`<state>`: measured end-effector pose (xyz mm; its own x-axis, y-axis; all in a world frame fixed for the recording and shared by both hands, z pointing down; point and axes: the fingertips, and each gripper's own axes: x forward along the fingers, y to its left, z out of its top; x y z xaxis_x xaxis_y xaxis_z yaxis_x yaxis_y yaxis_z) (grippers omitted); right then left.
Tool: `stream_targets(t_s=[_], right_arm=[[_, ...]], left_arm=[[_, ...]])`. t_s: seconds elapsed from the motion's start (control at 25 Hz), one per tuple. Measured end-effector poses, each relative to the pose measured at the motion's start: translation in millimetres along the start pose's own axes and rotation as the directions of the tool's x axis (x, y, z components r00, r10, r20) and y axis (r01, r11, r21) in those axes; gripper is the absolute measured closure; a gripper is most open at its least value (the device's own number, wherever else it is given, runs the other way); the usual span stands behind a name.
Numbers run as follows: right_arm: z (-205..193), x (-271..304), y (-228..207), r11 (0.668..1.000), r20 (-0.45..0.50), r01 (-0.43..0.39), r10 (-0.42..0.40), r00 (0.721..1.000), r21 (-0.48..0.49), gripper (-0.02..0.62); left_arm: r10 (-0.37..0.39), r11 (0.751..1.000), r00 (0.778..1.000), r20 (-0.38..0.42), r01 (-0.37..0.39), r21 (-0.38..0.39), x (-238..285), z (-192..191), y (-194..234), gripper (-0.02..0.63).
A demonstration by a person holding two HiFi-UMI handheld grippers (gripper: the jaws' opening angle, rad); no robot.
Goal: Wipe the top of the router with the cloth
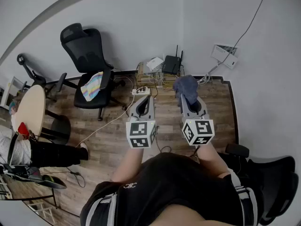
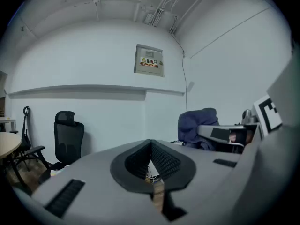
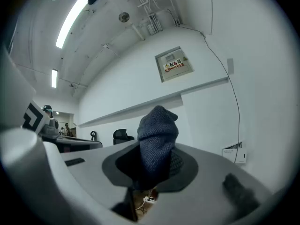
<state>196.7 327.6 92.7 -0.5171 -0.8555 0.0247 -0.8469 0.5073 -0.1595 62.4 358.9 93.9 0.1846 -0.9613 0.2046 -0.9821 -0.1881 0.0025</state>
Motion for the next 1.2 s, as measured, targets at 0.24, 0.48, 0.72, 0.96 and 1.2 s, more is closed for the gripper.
stream_targets(t_s=[0.24, 0.48, 0.72, 0.96, 1.2], right_arm=[[-1, 3, 8, 1.0, -0.005, -0.001, 0.001, 1.0, 0.0, 0.508], [-2, 2, 24, 1.0, -0.008, -0.013, 0.013, 1.0, -0.003, 0.508], [-4, -2, 35, 1.0, 0.002, 0.0, 0.0, 1.0, 0.018, 0.508], [-9, -2, 48, 1.0, -0.008, 0.022, -0.022, 1.0, 0.01, 0.508], [-14, -1, 58, 0.998, -0.006, 0.068, -0.068, 0.998, 0.002, 0.508]], left_arm=[[-0.005, 1.0, 1.0, 0.001, 0.005, -0.001, -3, 1, 7, 0.601], [-0.007, 1.0, 1.0, 0.001, 0.007, -0.012, -12, -2, 16, 0.601], [-0.047, 0.999, 0.999, 0.002, 0.047, 0.002, -18, -5, 21, 0.601], [-0.076, 0.997, 0.997, 0.003, 0.076, 0.0, -23, -7, 28, 0.601], [-0.107, 0.994, 0.994, -0.001, 0.107, 0.001, -26, -14, 42, 0.601]])
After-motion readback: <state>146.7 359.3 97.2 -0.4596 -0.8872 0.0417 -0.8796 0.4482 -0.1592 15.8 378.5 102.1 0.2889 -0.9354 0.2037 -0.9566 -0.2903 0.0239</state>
